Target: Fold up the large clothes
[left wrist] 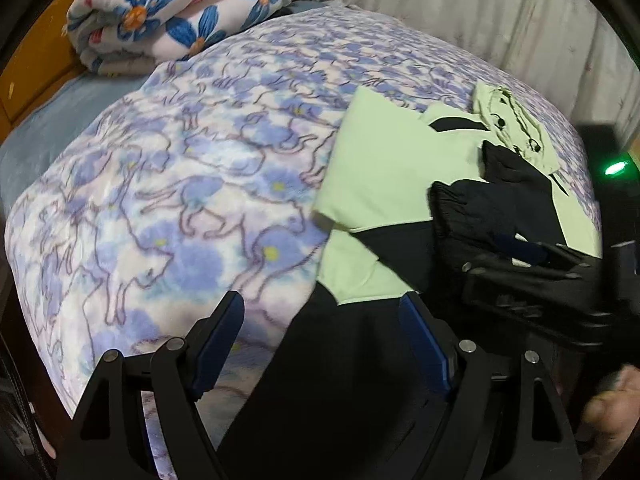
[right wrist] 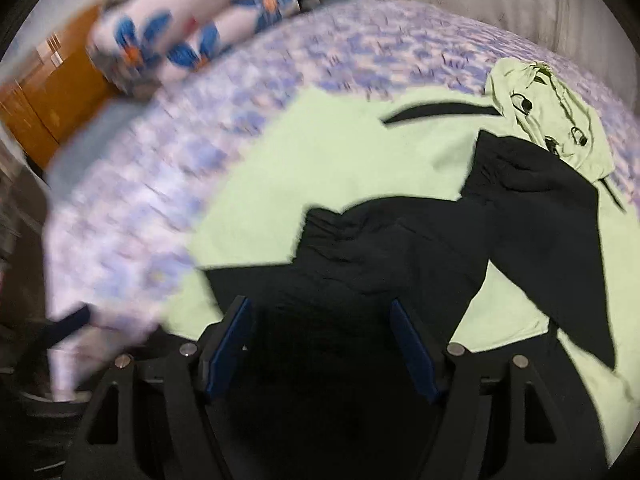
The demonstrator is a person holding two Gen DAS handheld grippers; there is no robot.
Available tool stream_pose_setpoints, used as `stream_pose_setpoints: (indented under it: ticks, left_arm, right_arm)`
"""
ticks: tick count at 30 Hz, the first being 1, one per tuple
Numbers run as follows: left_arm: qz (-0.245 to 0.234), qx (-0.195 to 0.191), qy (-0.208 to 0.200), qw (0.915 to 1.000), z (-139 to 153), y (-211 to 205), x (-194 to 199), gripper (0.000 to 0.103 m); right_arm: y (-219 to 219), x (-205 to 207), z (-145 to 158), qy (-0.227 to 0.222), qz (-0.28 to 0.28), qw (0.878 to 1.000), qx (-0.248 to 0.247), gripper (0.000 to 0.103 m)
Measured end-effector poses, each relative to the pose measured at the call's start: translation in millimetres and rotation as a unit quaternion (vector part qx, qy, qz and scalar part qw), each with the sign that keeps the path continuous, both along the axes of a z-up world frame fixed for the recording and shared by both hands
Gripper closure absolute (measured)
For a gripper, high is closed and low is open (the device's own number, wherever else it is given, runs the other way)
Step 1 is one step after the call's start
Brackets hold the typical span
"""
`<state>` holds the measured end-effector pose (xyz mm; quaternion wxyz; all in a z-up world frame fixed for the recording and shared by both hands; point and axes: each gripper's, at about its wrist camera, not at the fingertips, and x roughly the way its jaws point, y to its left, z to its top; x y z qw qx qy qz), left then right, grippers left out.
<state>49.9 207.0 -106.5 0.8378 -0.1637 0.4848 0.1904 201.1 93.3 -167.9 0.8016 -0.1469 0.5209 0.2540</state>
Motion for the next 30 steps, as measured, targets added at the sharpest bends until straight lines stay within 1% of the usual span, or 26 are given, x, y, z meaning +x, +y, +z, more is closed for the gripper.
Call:
stream_pose_setpoints:
  ticks: [1, 3, 4, 5, 6, 7, 8, 10, 11, 14, 15, 17, 19, 20, 22, 23, 24, 25, 27, 29, 30]
  left_arm:
    - [0.002, -0.001, 0.001, 1.0000, -1.1, 2.1, 0.1, 0.025]
    - [0.003, -0.003, -0.001, 1.0000, -1.4, 4.2, 0.5, 0.025]
    - [0.003, -0.003, -0.002, 1.0000, -0.8, 4.3, 0.6, 0.025]
    - [0.001, -0.002, -0.005, 1.0000, 0.0, 4.2, 1.1, 0.025]
    - [0.000, 0.000, -0.007, 1.0000, 1.5, 3.5, 1.6, 0.025]
    - [-0.001, 0.003, -0.009, 1.0000, 3.4, 1.9, 1.3, 0.025]
    - [-0.005, 0.006, -0.013, 0.9999, 5.8, 0.0, 2.5, 0.025]
    - [-0.011, 0.011, -0.019, 0.9997, 10.5, -3.2, 3.7, 0.025]
    - [-0.014, 0.015, -0.024, 0.9995, 13.3, -6.3, 4.9, 0.025]
    - [-0.027, 0.021, -0.034, 0.9989, 19.1, -12.9, 7.5, 0.025]
    - [-0.032, 0.023, -0.037, 0.9985, 20.7, -15.8, 9.8, 0.025]
    - [-0.041, 0.026, -0.041, 0.9980, 22.5, -19.9, 14.4, 0.025]
    - [-0.051, 0.029, -0.046, 0.9972, 24.7, -24.5, 21.6, 0.025]
    - [-0.054, 0.030, -0.048, 0.9969, 25.2, -25.9, 25.3, 0.025]
    - [-0.065, 0.033, -0.051, 0.9961, 25.8, -28.8, 33.8, 0.025]
    - [-0.073, 0.034, -0.052, 0.9954, 25.5, -30.5, 38.6, 0.025]
    - [-0.080, 0.035, -0.051, 0.9949, 24.9, -31.9, 43.2, 0.025]
    - [-0.089, 0.038, -0.050, 0.9940, 23.7, -33.6, 50.7, 0.025]
    - [-0.113, 0.039, -0.044, 0.9919, 20.3, -34.7, 67.1, 0.025]
    - [-0.135, 0.029, -0.033, 0.9899, 15.5, -34.7, 84.5, 0.025]
    - [-0.145, 0.020, -0.025, 0.9889, 12.0, -33.1, 97.7, 0.025]
  right_arm:
    - [1.5, 0.6, -7.0, -0.001, 0.001, 1.000, -0.014, 0.031]
    - [-0.2, 0.2, -10.6, -0.003, 0.004, 1.000, -0.015, 0.032]
    - [-1.8, -0.5, -8.0, -0.007, 0.006, 1.000, -0.013, 0.043]
    - [-3.3, -0.5, -3.2, -0.014, 0.005, 1.000, -0.019, 0.062]
    - [-6.6, 0.3, 2.7, -0.018, 0.005, 1.000, -0.018, 0.069]
    - [-11.1, 1.4, 11.2, -0.023, 0.006, 1.000, -0.010, 0.080]
    - [-20.8, 5.0, 26.3, -0.027, 0.003, 1.000, 0.012, 0.084]
    - [-38.8, 13.5, 52.8, -0.043, -0.006, 0.998, 0.050, 0.084]
    - [-56.5, 19.9, 72.9, -0.056, -0.017, 0.995, 0.080, 0.084]
    - [-98.7, 39.8, 107.6, -0.072, -0.044, 0.986, 0.147, 0.084]
    - [-118.9, 47.7, 115.7, -0.072, -0.055, 0.981, 0.173, 0.084]
    - [-155.9, 61.1, 118.9, -0.074, -0.086, 0.973, 0.200, 0.082]
    - [-190.5, 72.1, 106.5, -0.066, -0.130, 0.968, 0.205, 0.081]
    - [-207.7, 77.8, 94.9, -0.053, -0.154, 0.965, 0.205, 0.079]
    - [-234.9, 85.2, 68.4, -0.025, -0.192, 0.963, 0.189, 0.078]
    - [-251.6, 88.3, 48.9, -0.002, -0.211, 0.963, 0.170, 0.074]
    - [-261.3, 89.5, 37.0, 0.016, -0.222, 0.962, 0.159, 0.070]
    - [-273.8, 90.6, 23.7, 0.038, -0.234, 0.960, 0.153, 0.064]
    - [-290.2, 90.4, 14.0, 0.053, -0.245, 0.954, 0.166, 0.061]
    - [-305.7, 87.7, 16.7, 0.047, -0.251, 0.948, 0.187, 0.050]
    - [-310.8, 87.9, 20.8, 0.041, -0.253, 0.946, 0.197, 0.048]
